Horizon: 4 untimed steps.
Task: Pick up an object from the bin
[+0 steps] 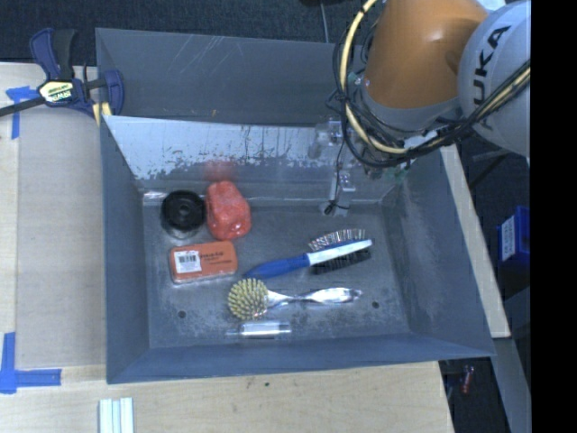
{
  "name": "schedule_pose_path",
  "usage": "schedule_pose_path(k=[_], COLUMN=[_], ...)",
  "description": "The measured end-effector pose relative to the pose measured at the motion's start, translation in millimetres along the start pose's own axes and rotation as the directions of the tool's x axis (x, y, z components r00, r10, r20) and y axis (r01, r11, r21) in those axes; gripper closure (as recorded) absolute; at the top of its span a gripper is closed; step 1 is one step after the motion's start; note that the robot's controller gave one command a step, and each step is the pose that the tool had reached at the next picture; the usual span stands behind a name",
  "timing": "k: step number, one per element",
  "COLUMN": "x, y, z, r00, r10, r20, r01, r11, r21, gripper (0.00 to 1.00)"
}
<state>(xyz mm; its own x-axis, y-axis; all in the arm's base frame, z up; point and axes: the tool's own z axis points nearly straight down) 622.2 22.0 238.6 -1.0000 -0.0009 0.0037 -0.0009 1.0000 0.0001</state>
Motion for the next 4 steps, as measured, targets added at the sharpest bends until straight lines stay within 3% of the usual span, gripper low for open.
schedule_pose_path(k=[1,2,3,4], x=[-0.8,37.3,56.3,52.1], y=[0,-45,-55,-48], z=[-5,131,76,135], r00=[1.0,0.982,0.968,0.954], r10=[0.001,-0.19,-0.249,-0.298], r20=[0.008,0.008,0.024,0.007], r01=[-0.001,0.19,0.249,0.298], r11=[1.0,0.982,0.968,0.954], r21=[0.0,0.001,0.006,0.002], gripper=[0.0,0.0,0.0,0.0])
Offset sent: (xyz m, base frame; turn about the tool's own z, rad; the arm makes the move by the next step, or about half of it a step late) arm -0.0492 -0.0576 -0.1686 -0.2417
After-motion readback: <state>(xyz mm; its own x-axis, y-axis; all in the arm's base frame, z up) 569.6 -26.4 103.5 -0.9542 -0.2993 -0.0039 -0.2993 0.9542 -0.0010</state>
